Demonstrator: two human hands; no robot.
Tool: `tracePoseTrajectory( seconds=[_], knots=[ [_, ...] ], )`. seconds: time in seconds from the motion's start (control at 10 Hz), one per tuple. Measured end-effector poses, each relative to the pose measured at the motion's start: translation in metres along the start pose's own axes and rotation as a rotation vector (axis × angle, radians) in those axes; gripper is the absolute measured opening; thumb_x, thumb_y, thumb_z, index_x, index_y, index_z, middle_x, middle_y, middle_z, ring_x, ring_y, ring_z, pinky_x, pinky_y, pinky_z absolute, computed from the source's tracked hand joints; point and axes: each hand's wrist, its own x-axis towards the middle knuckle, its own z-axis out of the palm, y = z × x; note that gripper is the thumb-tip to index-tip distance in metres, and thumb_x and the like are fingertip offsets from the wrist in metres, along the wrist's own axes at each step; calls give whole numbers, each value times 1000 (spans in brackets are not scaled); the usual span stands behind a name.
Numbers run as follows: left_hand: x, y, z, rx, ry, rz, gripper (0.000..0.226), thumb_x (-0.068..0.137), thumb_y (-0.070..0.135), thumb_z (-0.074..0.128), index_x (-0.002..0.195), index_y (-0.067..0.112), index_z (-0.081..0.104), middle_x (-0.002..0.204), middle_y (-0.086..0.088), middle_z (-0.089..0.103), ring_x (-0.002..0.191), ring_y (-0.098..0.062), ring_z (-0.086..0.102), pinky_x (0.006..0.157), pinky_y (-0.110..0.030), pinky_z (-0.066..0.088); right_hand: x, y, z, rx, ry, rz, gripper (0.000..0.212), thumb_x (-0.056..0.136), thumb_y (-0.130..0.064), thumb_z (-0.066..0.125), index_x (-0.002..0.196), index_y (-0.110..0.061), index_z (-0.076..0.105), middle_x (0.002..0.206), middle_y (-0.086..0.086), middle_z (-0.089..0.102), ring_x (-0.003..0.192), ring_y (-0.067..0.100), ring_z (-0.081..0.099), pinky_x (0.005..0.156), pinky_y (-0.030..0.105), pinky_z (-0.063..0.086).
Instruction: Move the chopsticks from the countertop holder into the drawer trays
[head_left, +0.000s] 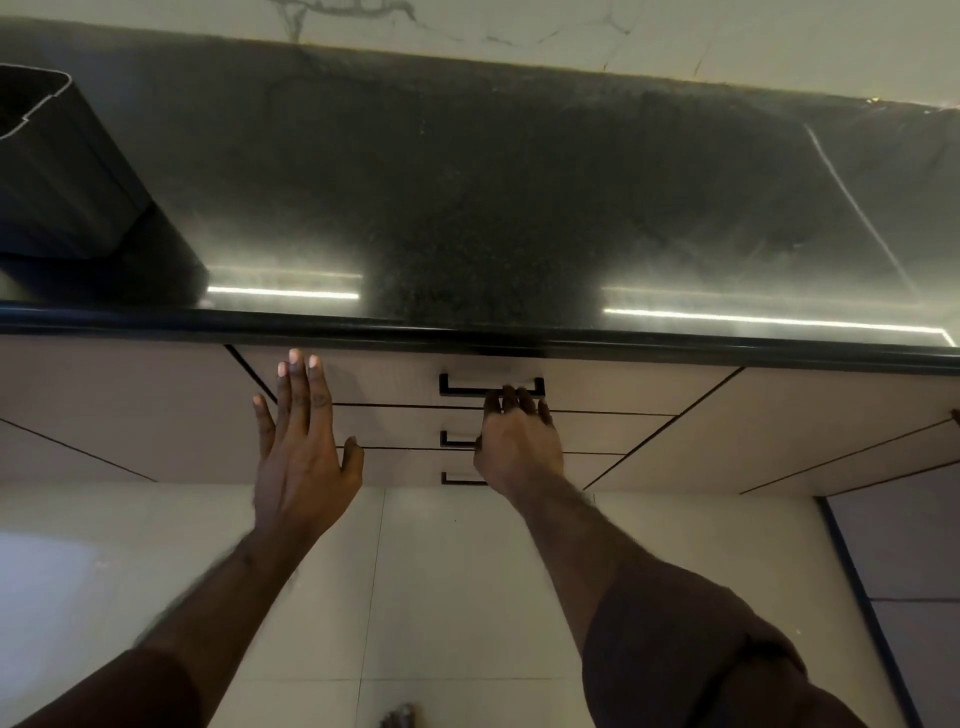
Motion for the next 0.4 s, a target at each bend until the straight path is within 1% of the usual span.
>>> tracePoseTrajectory(
  seconds=[0.1,0.2,0.3,0.4],
  knots=[
    [-7,9,-8,-4,4,18,100,86,24,63,151,9,-12,160,-10,-15,148,-23,-16,118,-45,-6,-15,0,-20,78,209,-70,29,94,-29,52,118,-13,57,100,9,68,86,23,60,73,35,48],
    [-11,24,-25,-16,7,40,100,86,24,62,151,11,-12,160,-10,-16,148,-23,-17,118,-47,-5,-29,-1,-42,112,325,-156,25,96,-30,49,111,-14,61,92,6,68,77,21,60,65,30,41],
    [-7,37,-46,-12,66,97,101,86,26,63,151,13,-14,160,-9,-17,147,-22,-18,118,-48,-4,-41,-1,-70,131,505,-258,23,94,-30,52,106,-14,63,84,5,67,74,22,62,63,28,37],
    [-1,56,-70,6,131,148,99,86,27,61,151,13,-13,159,-9,-19,146,-21,-21,119,-47,-7,-51,0,-94,105,578,-270,29,94,-32,51,115,-14,61,92,5,68,82,22,64,64,27,38]
  ],
)
